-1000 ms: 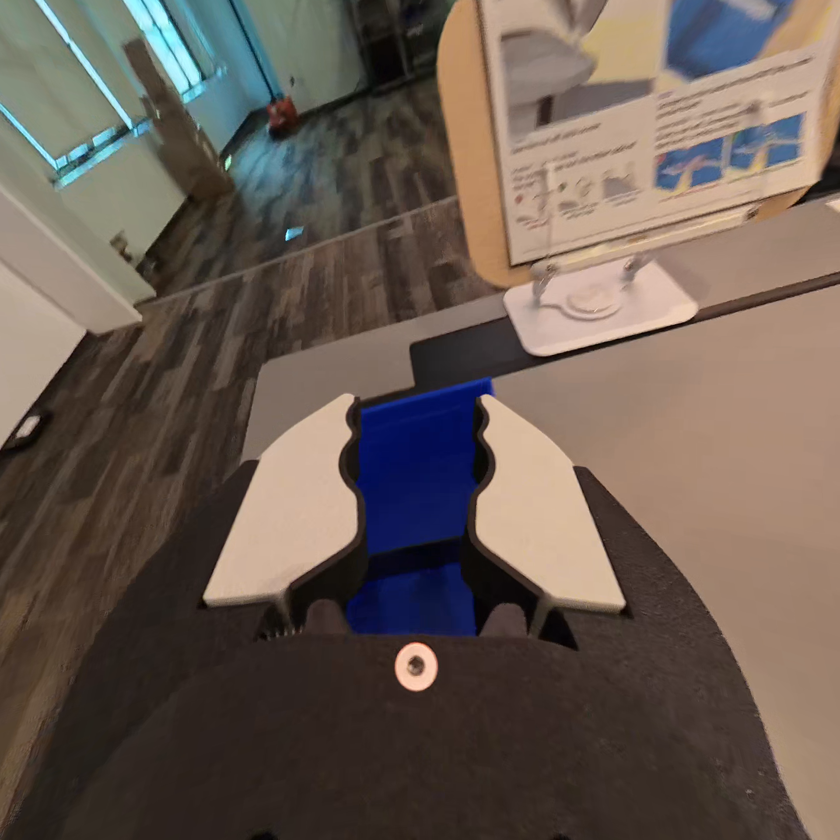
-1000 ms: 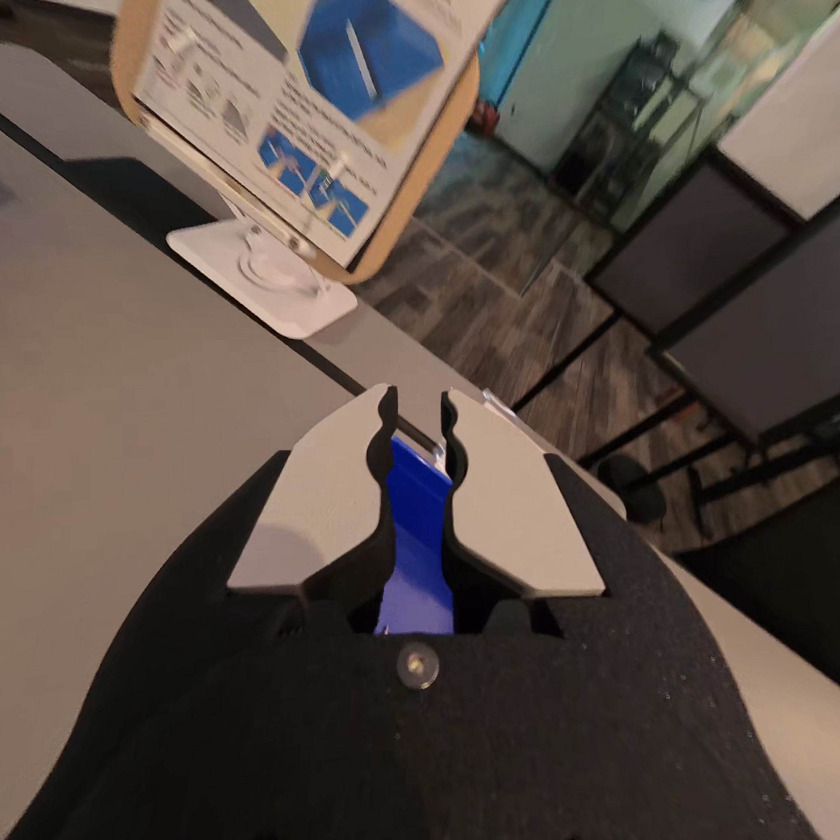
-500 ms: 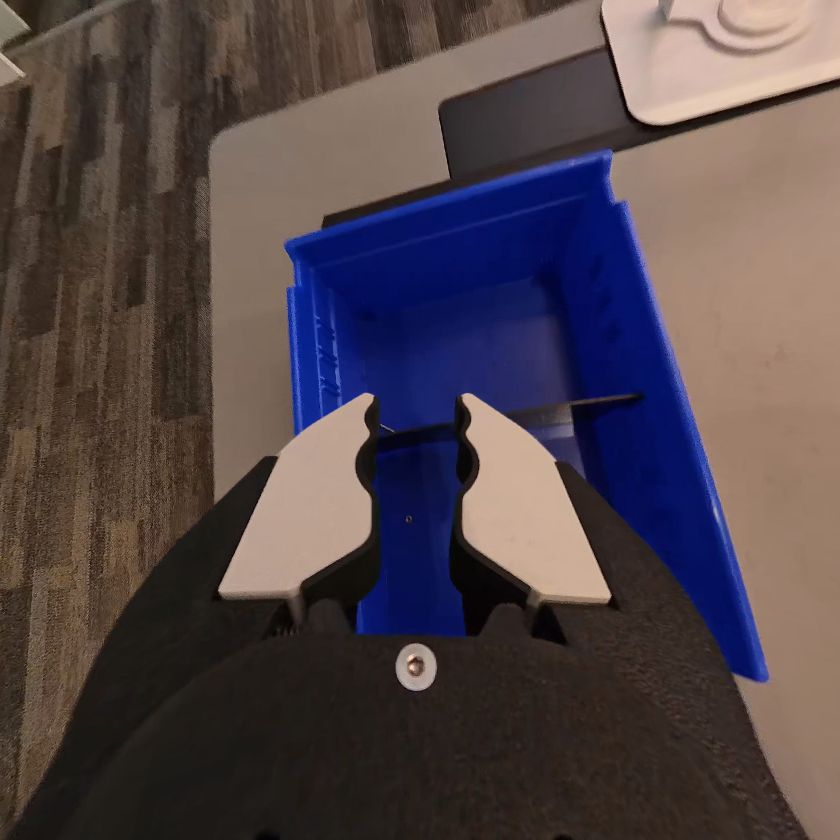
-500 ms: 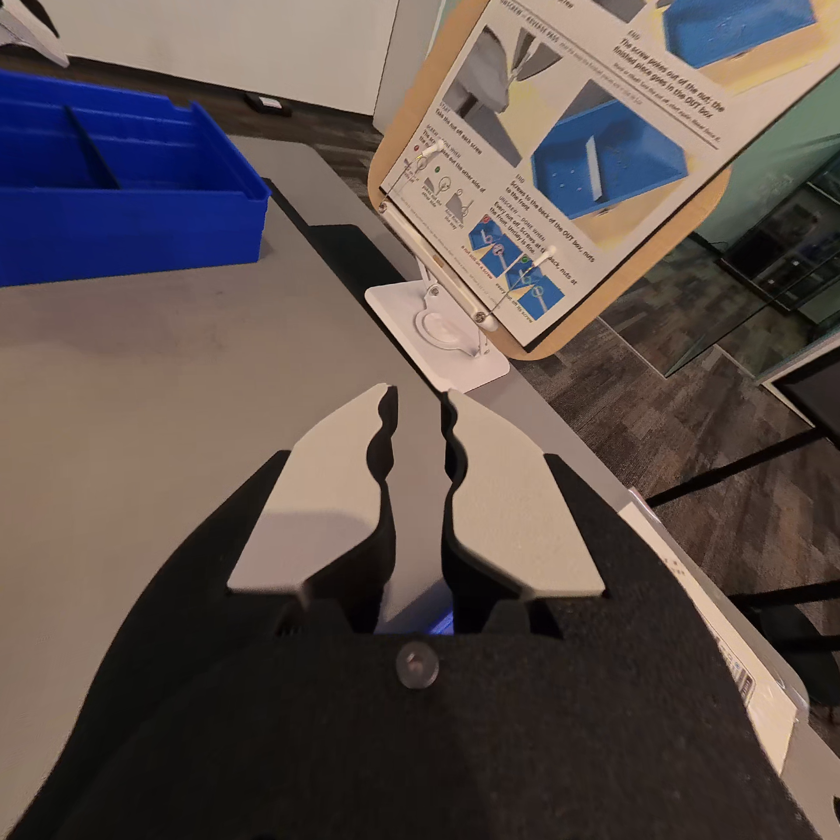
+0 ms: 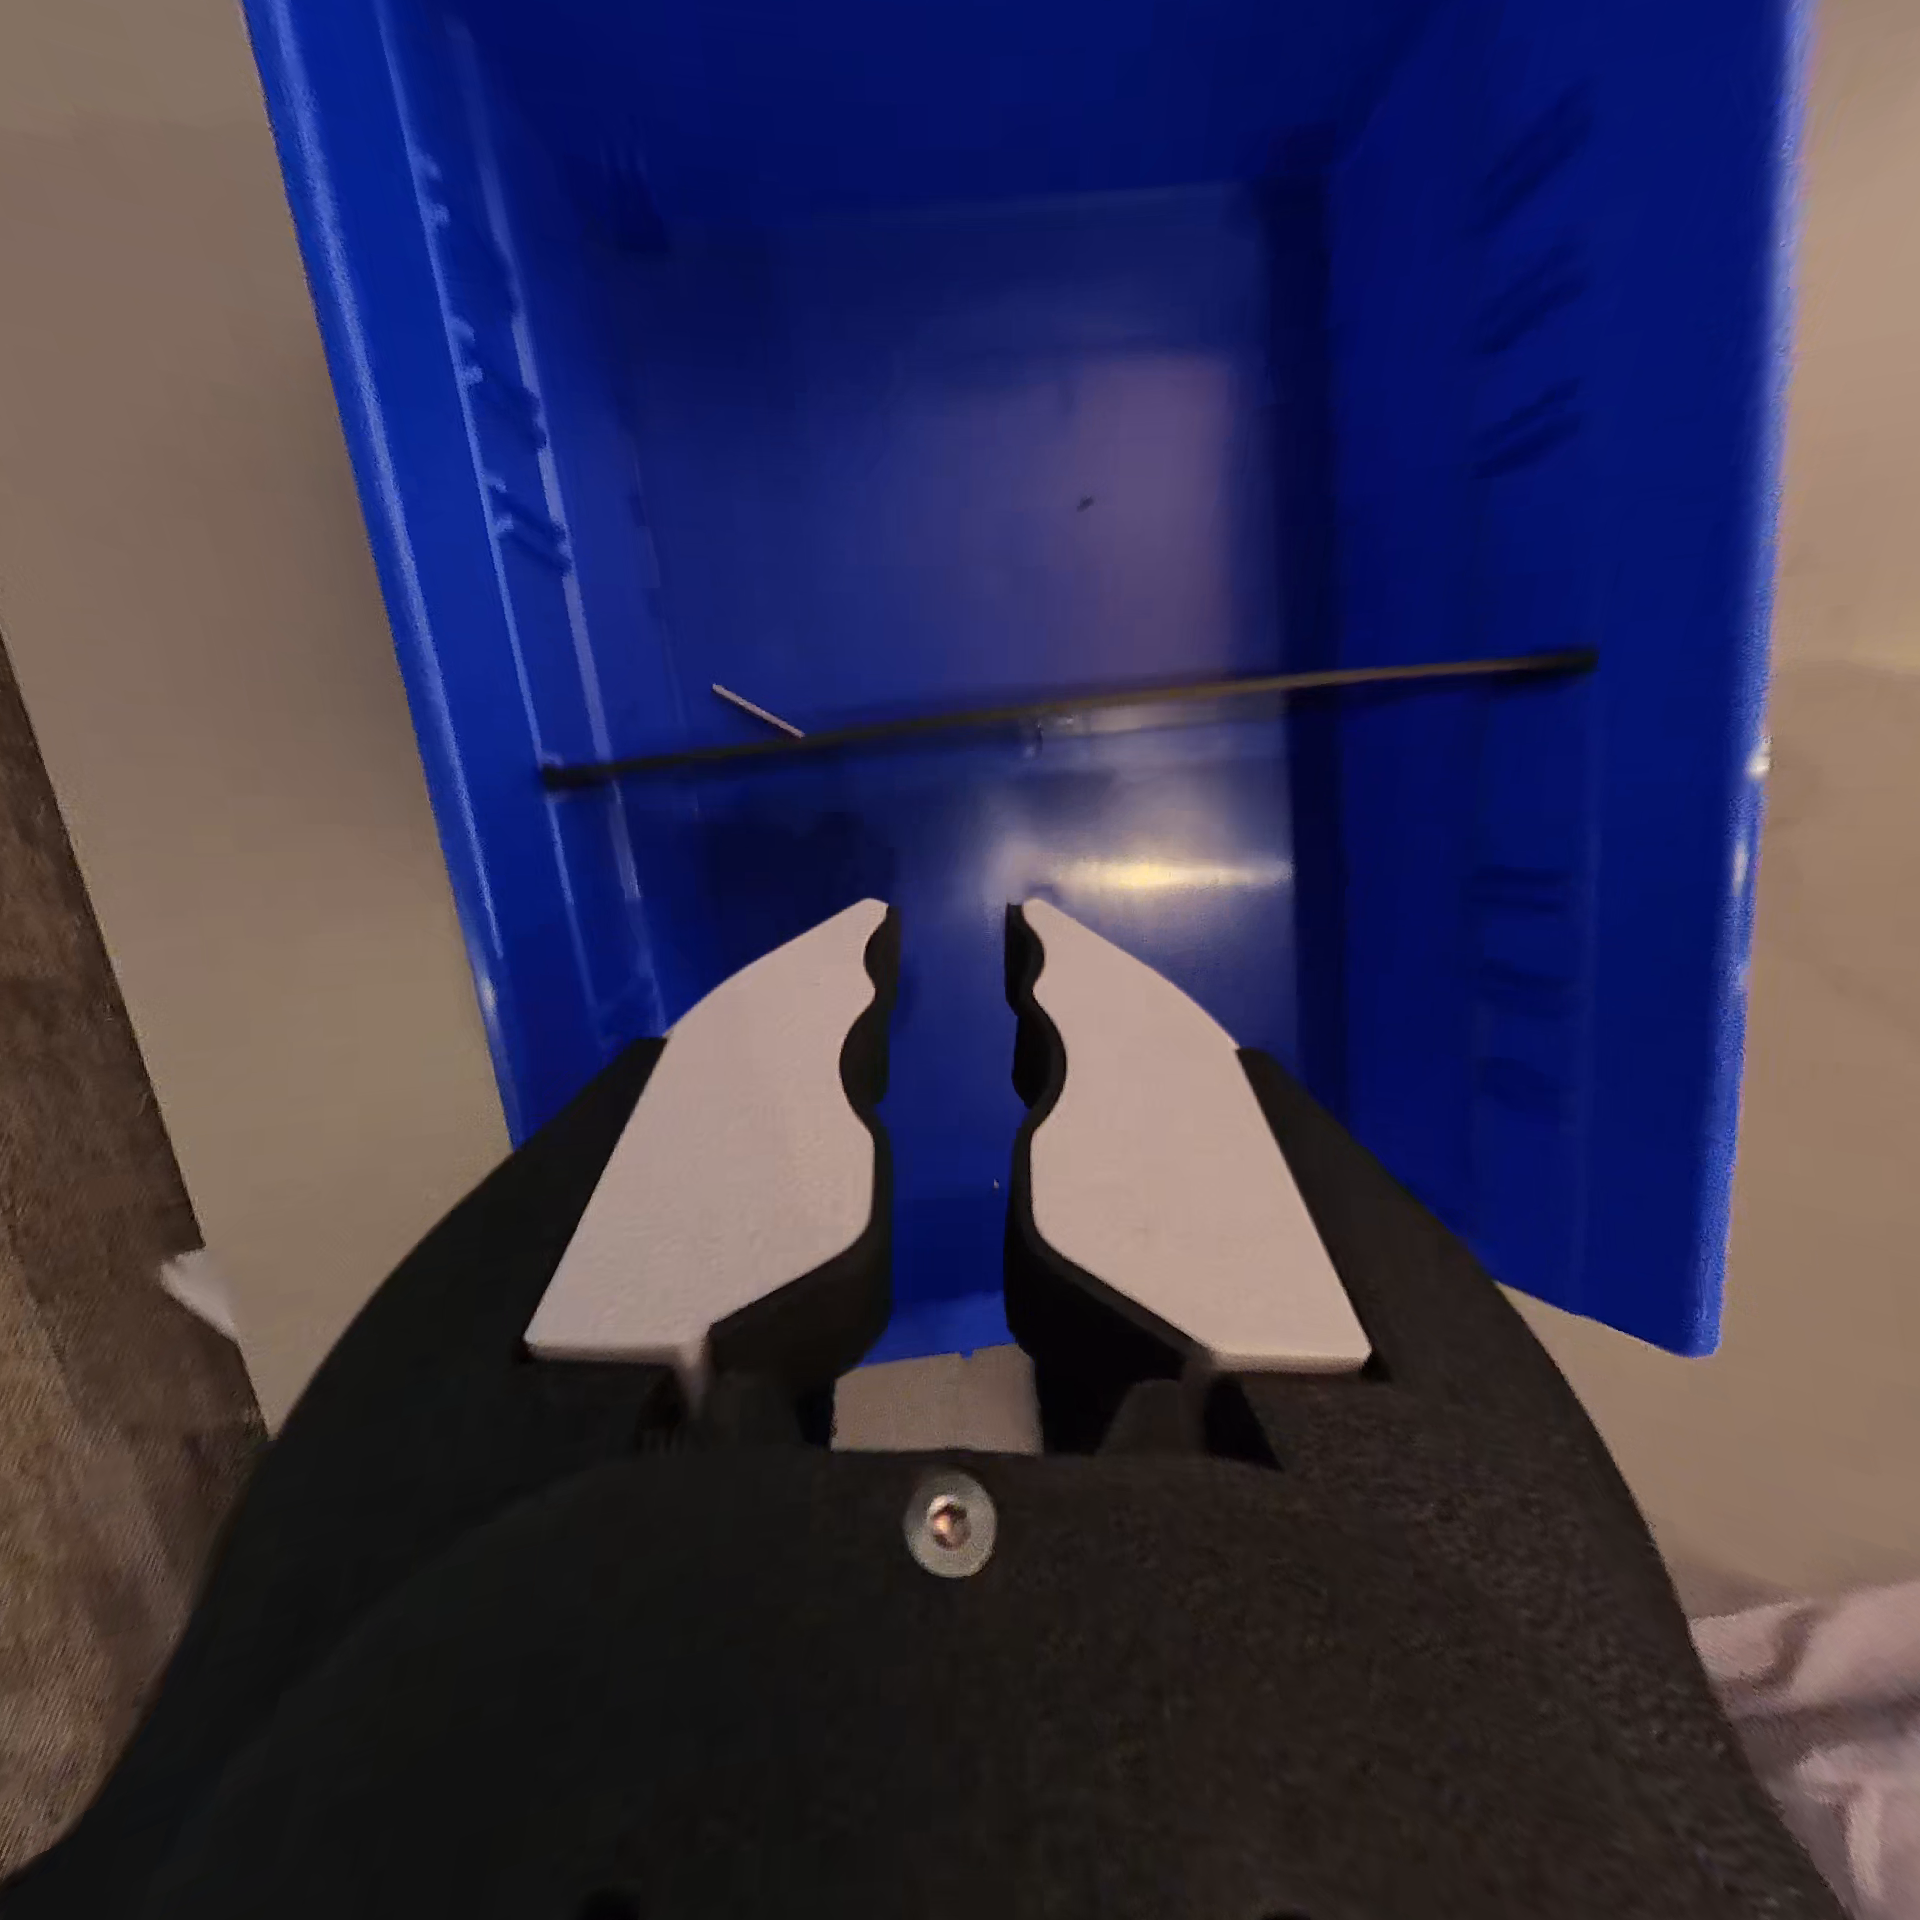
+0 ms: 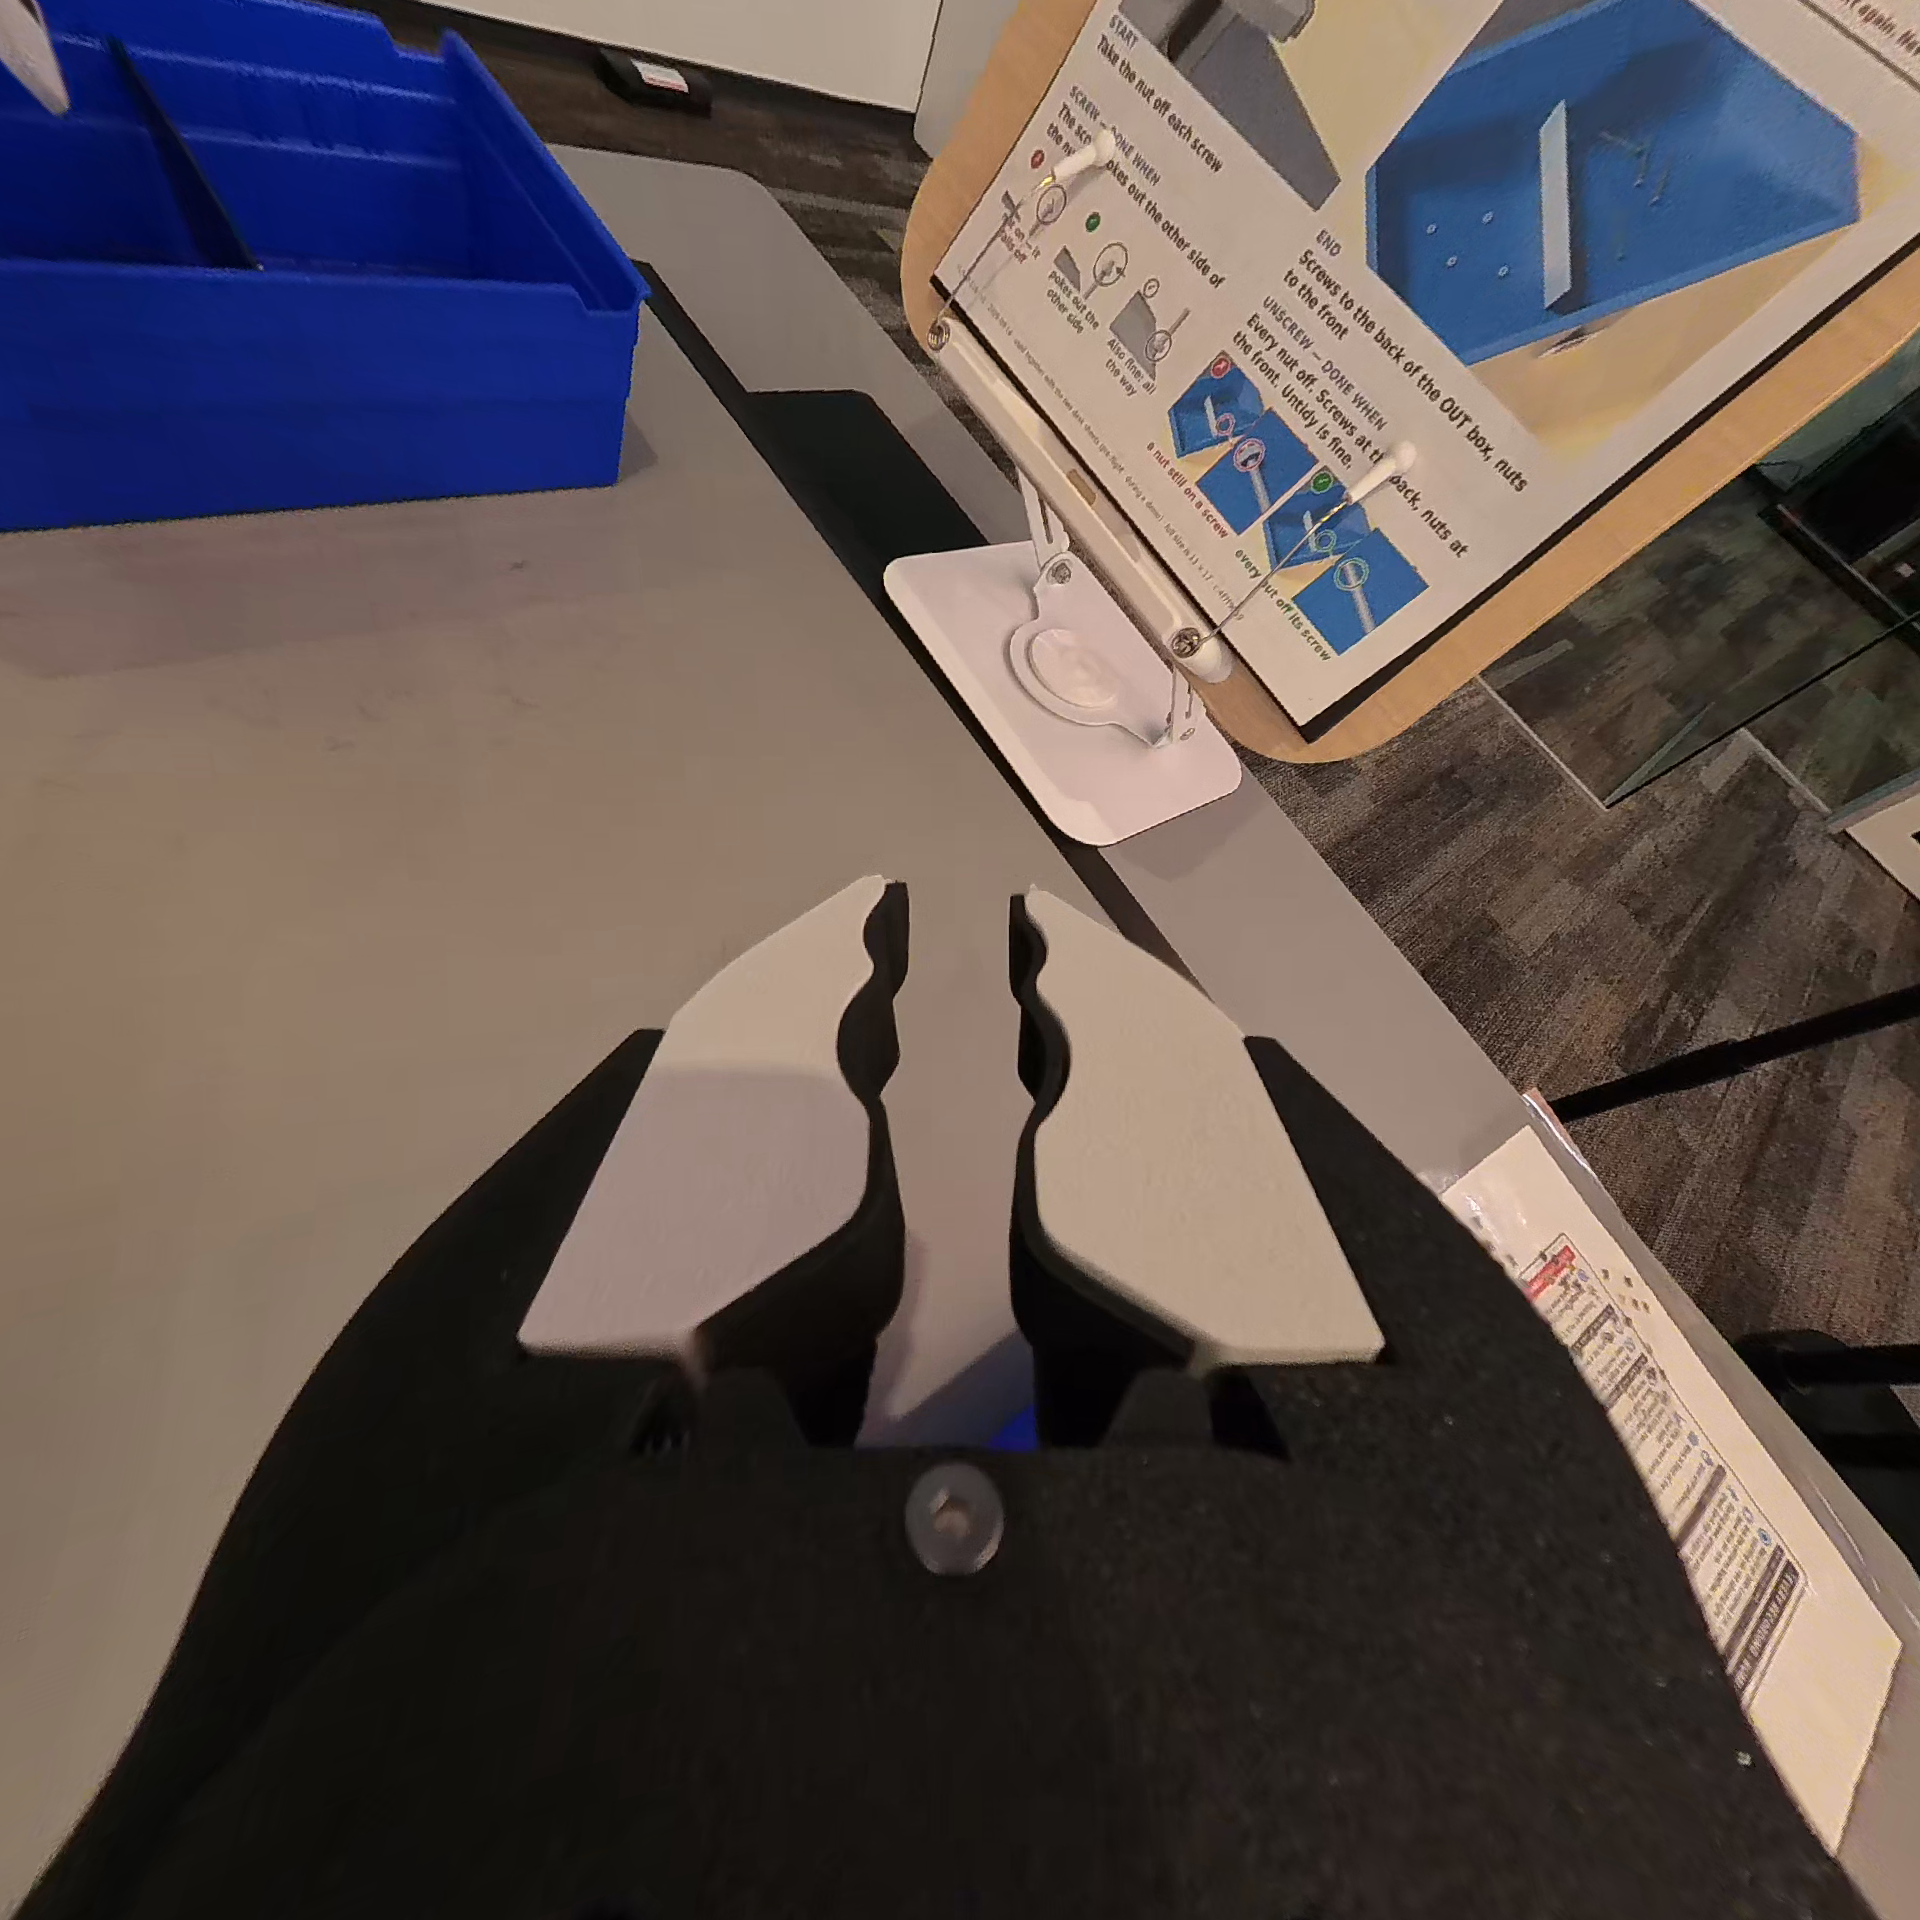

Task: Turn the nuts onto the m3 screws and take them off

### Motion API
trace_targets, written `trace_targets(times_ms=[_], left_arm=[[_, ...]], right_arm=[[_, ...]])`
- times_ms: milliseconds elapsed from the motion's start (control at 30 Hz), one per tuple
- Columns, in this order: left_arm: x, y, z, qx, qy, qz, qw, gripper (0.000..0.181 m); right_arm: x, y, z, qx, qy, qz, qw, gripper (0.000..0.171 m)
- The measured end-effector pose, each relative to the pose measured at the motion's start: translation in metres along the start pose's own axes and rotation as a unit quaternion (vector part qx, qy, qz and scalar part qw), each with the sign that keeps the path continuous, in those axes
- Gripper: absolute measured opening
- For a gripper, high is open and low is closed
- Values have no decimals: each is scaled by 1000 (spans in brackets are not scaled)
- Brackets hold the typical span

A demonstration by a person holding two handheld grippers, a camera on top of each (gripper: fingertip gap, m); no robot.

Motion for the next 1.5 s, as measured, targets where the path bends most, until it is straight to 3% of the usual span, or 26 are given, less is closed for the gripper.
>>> trace_targets(times_ms=[300, 767, 1500], left_arm=[[10, 8, -34, 126, -32, 47, 990, 19], [22, 7, -58, 161, -55, 112, 979, 10], [22, 10, -70, 210, -106, 102, 966, 12]], right_arm=[[-3, 5, -1, 13, -3, 1, 1000, 19], [1, 6, -7, 25, -24, 18, 999, 19], [10, 5, -13, 45, -44, 42, 997, 19]])
Point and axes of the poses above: each gripper's, where its closed fingertips meet, z back along the fingers, y out of its underside, x = y × z across the jaws, the point moved 10 cm from there along z, back along the fingers, and after that the axes turned 2 degrees about x, right-handed, at the moved point
